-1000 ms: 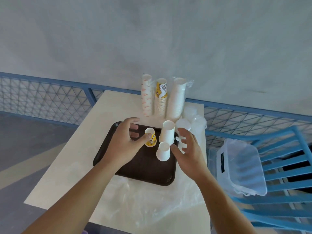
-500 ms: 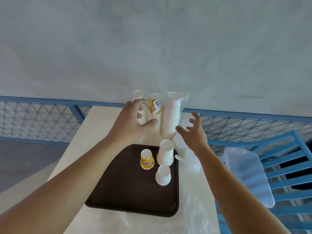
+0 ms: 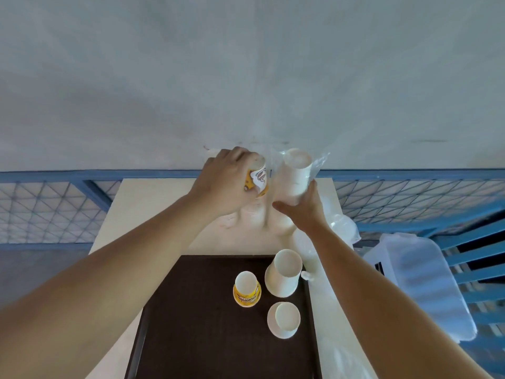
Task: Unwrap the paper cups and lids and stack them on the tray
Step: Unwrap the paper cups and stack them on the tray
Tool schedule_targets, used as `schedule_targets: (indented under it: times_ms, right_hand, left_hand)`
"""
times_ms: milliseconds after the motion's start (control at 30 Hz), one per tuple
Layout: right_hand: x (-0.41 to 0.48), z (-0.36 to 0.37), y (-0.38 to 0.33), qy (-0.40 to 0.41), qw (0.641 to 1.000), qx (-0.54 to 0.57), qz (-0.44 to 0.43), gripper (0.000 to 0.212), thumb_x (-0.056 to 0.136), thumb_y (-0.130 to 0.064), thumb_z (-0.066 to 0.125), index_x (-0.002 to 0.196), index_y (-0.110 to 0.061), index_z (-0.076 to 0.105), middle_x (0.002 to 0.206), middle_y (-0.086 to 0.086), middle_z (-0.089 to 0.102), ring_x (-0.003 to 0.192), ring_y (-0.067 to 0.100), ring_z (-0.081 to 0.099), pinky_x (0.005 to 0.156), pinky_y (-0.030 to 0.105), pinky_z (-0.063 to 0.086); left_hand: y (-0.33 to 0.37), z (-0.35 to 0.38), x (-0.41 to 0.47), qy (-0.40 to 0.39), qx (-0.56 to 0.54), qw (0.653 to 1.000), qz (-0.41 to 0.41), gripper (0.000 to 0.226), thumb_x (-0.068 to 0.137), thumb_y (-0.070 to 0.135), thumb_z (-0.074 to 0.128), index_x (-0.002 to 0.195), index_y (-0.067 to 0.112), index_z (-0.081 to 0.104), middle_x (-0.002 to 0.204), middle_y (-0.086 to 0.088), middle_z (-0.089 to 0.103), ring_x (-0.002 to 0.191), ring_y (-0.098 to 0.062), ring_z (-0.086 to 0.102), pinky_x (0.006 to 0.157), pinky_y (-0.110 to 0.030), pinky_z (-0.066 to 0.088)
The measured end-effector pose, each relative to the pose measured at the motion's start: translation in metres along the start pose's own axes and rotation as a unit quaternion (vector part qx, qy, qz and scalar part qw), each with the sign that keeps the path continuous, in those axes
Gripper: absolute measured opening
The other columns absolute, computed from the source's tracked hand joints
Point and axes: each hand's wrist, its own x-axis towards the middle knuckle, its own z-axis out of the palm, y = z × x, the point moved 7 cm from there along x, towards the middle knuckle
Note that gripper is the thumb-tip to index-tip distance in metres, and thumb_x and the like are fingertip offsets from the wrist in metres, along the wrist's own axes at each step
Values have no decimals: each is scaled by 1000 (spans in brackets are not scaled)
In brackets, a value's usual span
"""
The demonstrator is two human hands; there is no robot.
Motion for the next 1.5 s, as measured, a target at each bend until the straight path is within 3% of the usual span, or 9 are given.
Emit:
schedule_targets:
  times_ms: [367, 700, 933, 1033, 1167, 1267, 1400, 1467, 1500]
  right_hand:
    - [7, 10, 3, 19, 1000, 10, -5, 73, 65, -33, 92, 117, -32, 41, 112, -4, 65, 102, 21, 61, 78, 32, 48]
    - [13, -14, -1, 56, 995, 82, 3, 79, 67, -33, 94, 128, -33, 44, 111, -15, 64, 103, 15, 61, 80, 31, 47]
    - [9, -33, -5, 74, 989, 127, -6, 82, 67, -32, 94, 131, -33, 45, 107, -23, 62, 102, 8, 62, 76, 22, 47]
    - [4, -49, -9, 85, 986, 140, -15, 82, 65, -33, 95, 131, -33, 45, 111, -20, 63, 104, 6, 62, 82, 26, 50]
    - [-8, -75, -11, 102, 981, 163, -27, 88, 60, -38, 94, 134, -33, 46, 117, -16, 66, 108, 6, 64, 93, 43, 57]
    - [-18, -98, -12, 102, 973, 204, -39, 87, 58, -39, 97, 131, -34, 50, 118, -13, 69, 111, 12, 68, 88, 55, 61]
    - [-39, -125, -17, 83, 963, 249, -64, 87, 61, -34, 100, 134, -30, 53, 125, -5, 69, 118, 21, 68, 88, 60, 60]
    - [-55, -138, -20, 80, 958, 264, -75, 86, 64, -31, 99, 136, -28, 53, 127, -2, 69, 120, 23, 67, 86, 59, 61]
    - [-64, -144, -22, 74, 955, 275, -82, 86, 65, -31, 99, 137, -26, 53, 128, 0, 68, 120, 25, 67, 85, 59, 61]
  left_hand:
    - [-6, 20, 6, 44, 54, 998, 7, 55, 82, 34, 72, 135, 28, 60, 132, 5, 57, 117, -28, 56, 98, -43, 36]
    - [-2, 20, 3, 59, 55, 997, 3, 59, 80, 34, 75, 136, 28, 60, 131, 4, 58, 116, -29, 57, 99, -45, 38]
    - [19, 12, -23, 183, 72, 980, 35, 50, 80, 30, 72, 128, 18, 65, 135, -6, 57, 123, -30, 53, 104, -45, 39]
    - [36, 7, -41, 255, 17, 965, 66, 36, 84, 22, 71, 119, 11, 68, 126, -12, 60, 112, -34, 57, 92, -42, 46]
    - [44, 38, -57, 162, -129, 978, 16, 28, 92, 24, 72, 115, 12, 63, 107, -2, 62, 94, -14, 56, 76, -34, 54]
    - [42, 74, -59, 15, -194, 972, -132, 42, 98, 39, 67, 133, 18, 55, 123, 0, 63, 107, -15, 61, 88, -29, 52]
    - [48, 101, -58, -99, -355, 874, -317, 65, 103, 54, 52, 157, 19, 40, 154, -3, 52, 139, -25, 50, 112, -36, 39]
    - [59, 106, -57, -123, -425, 823, -356, 64, 98, 61, 51, 148, 21, 52, 149, -3, 58, 134, -26, 56, 116, -40, 40]
    - [64, 109, -56, -122, -458, 802, -364, 55, 95, 61, 53, 134, 22, 62, 137, -5, 66, 124, -27, 63, 114, -44, 44]
